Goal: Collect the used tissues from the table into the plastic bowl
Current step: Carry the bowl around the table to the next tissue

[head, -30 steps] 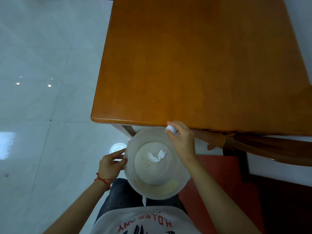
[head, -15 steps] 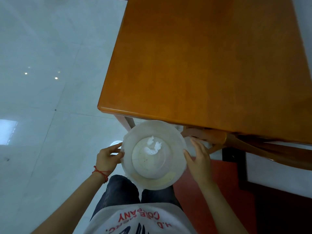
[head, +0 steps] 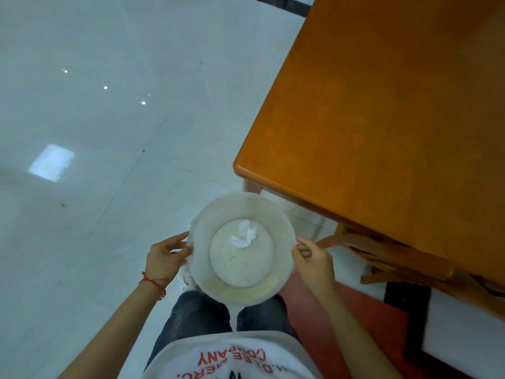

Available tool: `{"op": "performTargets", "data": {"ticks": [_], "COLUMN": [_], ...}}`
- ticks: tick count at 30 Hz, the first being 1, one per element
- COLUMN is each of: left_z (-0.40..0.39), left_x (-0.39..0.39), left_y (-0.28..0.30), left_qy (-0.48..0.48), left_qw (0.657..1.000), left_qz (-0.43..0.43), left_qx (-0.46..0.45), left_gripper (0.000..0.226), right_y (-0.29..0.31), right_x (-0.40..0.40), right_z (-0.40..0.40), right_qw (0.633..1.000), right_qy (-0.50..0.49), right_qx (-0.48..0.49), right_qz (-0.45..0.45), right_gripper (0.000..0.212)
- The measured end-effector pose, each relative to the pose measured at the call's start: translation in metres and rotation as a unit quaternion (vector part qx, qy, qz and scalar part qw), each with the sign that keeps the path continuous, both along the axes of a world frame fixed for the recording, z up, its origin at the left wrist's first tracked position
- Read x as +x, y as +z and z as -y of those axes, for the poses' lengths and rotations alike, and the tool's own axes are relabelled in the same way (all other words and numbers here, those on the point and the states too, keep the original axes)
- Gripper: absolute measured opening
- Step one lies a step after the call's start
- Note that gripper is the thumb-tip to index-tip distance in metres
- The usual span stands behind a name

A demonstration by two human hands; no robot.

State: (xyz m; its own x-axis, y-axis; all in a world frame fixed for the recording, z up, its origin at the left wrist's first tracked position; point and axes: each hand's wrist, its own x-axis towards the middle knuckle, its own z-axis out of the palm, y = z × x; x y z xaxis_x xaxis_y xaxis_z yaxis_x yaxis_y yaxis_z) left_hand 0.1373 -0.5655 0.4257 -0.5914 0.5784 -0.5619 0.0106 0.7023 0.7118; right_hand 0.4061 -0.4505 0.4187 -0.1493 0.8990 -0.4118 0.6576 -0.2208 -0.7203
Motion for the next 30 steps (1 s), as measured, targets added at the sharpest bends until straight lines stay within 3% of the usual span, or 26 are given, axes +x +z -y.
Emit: {"op": "performTargets", "data": {"ticks": [14, 21, 30], "left_z": [0.024, -0.012, -0.107], "left_x": [-0.208, -0.272, -0.313], "left_y": [0.008, 0.009, 0.006], "left_qy": [-0.005, -0.006, -0.011], "left_qw": [1.000, 1.000, 0.999], "left_qz": [0.012, 0.017, 0.032], "left_qx": [0.008, 0.022, 0.037], "left_gripper": [0.037, 0.037, 0.036], "right_y": [-0.002, 0.006, 0.009], "right_x": [-0.203, -0.265, -0.305], "right_z": [0.032, 0.008, -0.083], "right_qw": [0.999, 0.999, 0.998], "right_qy": [-0.018, -0.026, -0.027], "right_qx": [-0.007, 0.011, 0.051], "right_qz": [-0.036, -0.039, -0.016], "right_gripper": [0.024, 0.029, 0.033]}}
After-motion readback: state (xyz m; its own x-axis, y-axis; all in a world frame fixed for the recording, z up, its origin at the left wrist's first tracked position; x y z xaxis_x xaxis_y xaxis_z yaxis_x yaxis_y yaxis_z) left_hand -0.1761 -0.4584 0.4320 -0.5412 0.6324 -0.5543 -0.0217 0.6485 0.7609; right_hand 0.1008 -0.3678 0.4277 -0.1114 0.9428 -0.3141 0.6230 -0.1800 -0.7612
